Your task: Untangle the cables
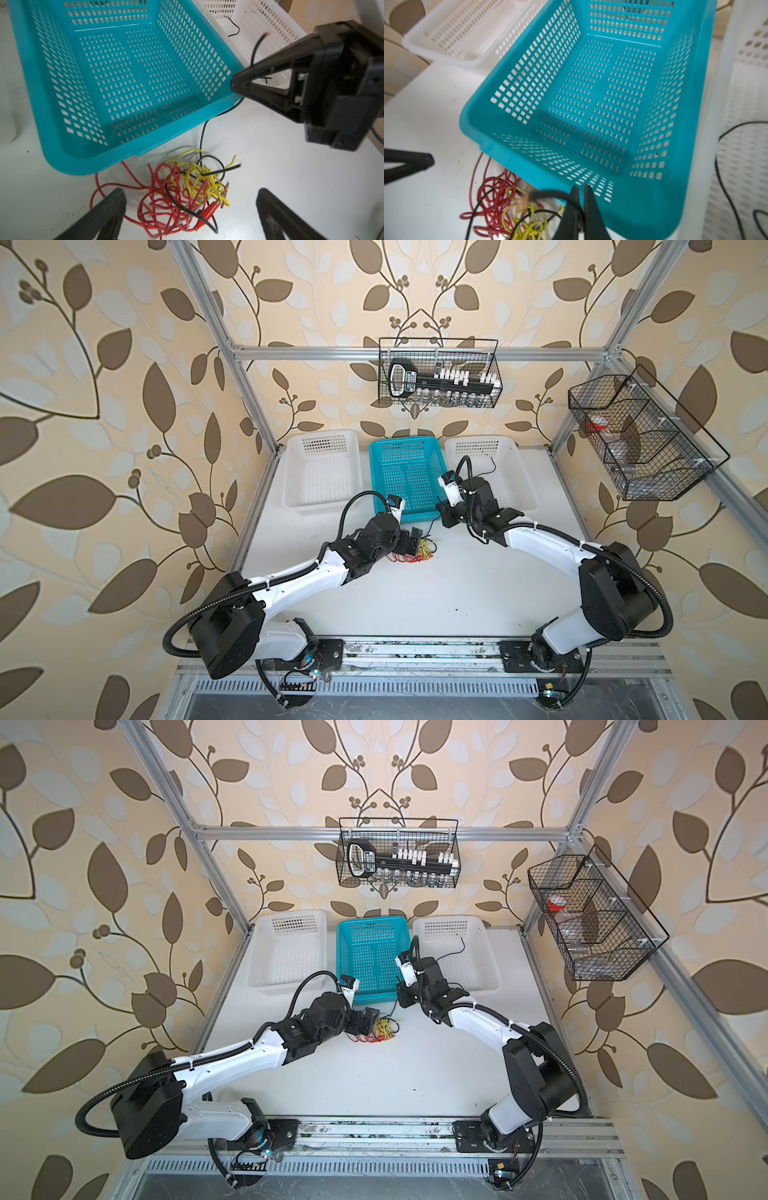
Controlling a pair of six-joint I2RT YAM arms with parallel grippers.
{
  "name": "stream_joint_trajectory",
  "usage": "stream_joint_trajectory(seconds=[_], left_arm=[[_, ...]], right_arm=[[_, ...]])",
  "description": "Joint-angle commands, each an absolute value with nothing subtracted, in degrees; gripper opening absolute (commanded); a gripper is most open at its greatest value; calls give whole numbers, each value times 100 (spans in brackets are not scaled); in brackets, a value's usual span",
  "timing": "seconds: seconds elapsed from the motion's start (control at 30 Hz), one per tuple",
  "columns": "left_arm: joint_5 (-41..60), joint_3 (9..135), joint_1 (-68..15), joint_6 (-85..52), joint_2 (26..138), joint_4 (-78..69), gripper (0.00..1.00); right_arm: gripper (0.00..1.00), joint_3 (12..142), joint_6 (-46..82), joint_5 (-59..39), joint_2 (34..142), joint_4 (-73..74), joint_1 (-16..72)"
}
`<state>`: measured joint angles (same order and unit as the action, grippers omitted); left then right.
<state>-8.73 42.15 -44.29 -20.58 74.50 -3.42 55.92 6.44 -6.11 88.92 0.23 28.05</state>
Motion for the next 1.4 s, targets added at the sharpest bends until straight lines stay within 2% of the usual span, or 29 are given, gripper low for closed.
stream_joint_trajectory(seconds=[0.0, 0.4, 0.6, 0.83, 1.03, 1.17, 1.2, 1.27, 1.37], left_arm=[[-993, 4231, -4456, -2089, 7275, -597, 99], [347, 4529, -4467, -1298, 7441, -809, 99], [504, 4629, -4465, -1188, 7471, -1013, 99], [382, 4931, -4470, -1348, 7667, -1134, 99], [367, 5094, -4472, -1454, 7841, -1421, 95], [322, 5262, -4465, -1496, 8042, -1488, 88], [322, 5318, -4468, -1503, 8110, -1494, 83], [379, 5436, -4470, -1517, 8200, -1431, 69], [547, 5592, -4465, -1560, 8419, -1347, 40]], right_arm=[[0, 5663, 541, -736, 8704, 199, 2838], [0, 5777, 342, -1802, 7156, -339, 2874], [0, 6283, 395, -2453, 6720, -688, 2899], [0, 6633, 481, -2781, 6638, -787, 3074], [0, 6733, 573, -2948, 6631, -788, 3205], [0, 6720, 707, -3113, 6594, -682, 3261], [0, 6716, 729, -3124, 6573, -676, 3277], [0, 6716, 731, -3105, 6532, -682, 3311], [0, 6663, 720, -2851, 6502, -705, 3314]])
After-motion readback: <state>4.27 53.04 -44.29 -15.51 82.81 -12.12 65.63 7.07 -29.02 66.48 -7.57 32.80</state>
